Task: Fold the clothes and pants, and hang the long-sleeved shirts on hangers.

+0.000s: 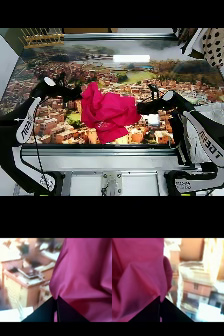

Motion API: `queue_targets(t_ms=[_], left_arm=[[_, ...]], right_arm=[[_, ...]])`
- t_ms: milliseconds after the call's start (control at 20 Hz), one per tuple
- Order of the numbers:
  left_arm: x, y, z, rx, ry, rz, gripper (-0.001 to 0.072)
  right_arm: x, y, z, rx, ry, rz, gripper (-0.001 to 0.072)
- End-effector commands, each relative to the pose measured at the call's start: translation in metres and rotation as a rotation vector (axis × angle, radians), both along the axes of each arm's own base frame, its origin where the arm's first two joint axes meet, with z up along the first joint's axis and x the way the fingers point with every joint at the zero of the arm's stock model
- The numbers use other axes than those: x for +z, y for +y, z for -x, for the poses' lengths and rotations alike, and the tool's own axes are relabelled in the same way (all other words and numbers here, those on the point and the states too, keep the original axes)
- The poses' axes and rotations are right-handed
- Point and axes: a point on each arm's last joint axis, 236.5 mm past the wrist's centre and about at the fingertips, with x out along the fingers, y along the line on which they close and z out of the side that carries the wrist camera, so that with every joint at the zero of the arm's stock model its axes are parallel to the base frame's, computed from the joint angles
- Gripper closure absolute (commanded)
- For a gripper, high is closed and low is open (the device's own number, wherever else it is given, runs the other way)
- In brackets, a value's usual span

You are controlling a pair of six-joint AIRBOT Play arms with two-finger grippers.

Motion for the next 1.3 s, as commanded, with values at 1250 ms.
queue_targets(t_ms=[1250], left_arm=[[0.412, 0.099, 0.07, 0.238, -0.97, -0.18, 0.0701]], right_arm=[[0.241, -0.07, 0.124, -0.14, -0.222, 0.115, 0.0692]])
